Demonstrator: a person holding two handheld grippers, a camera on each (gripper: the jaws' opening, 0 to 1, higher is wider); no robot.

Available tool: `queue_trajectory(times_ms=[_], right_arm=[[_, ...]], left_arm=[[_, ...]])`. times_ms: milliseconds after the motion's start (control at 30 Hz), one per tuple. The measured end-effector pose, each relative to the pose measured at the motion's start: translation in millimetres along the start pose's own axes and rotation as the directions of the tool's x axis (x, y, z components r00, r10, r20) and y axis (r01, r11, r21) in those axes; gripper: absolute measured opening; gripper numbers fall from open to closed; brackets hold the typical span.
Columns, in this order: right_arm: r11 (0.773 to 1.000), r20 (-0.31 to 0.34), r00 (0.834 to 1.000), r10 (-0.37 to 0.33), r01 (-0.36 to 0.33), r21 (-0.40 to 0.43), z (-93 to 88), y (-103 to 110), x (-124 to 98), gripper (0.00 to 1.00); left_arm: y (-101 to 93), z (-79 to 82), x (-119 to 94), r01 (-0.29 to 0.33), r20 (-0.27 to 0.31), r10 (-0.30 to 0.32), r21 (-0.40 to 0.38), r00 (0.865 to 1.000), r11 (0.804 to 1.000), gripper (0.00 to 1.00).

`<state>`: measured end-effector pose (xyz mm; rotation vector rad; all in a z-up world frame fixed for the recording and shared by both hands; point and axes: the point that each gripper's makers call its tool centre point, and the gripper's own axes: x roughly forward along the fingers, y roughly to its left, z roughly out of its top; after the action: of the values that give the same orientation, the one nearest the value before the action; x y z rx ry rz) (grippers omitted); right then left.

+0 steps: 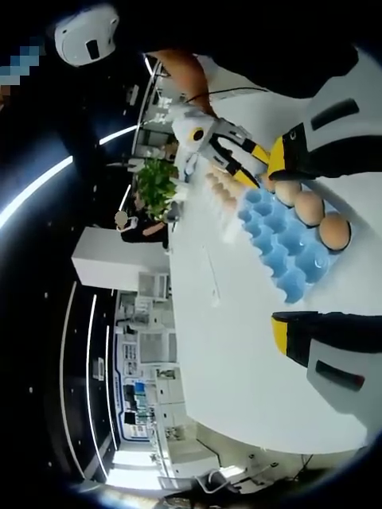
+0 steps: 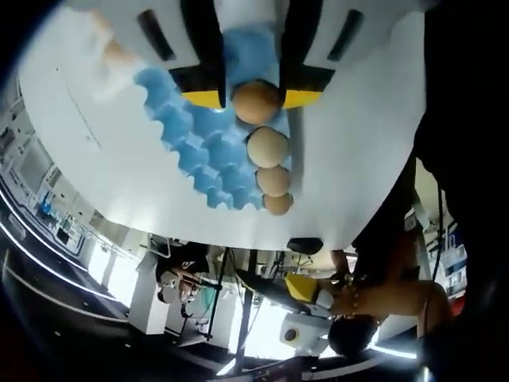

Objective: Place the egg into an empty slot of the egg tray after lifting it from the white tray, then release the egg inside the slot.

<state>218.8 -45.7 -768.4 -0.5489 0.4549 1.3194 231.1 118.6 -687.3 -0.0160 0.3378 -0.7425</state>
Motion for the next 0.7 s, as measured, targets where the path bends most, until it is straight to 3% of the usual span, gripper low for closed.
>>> queue_trajectory(times_ms=[67,567,700], right_arm=[[0.999,0.015,1.000,-0.020,0.019,0.026,0.2,-5,-6,0.26],[0.992,-0.041,0.993,-0.114,0.116,0.057,-29.8,-21,-47,0.27],[0.985,-0.029,0.988,-0.151,0.152,0.081,-35.0,-27,-60,0.35]], left_arm=[[0.1,0.2,0,-0.001,0.000,0.001,0.002,1.000,1.000,0.68],[0.9,1.2,1,-0.005,0.003,0.005,0.010,1.000,1.000,0.68],[0.9,0.5,1,-0.007,0.001,0.007,0.013,1.000,1.000,0.68]])
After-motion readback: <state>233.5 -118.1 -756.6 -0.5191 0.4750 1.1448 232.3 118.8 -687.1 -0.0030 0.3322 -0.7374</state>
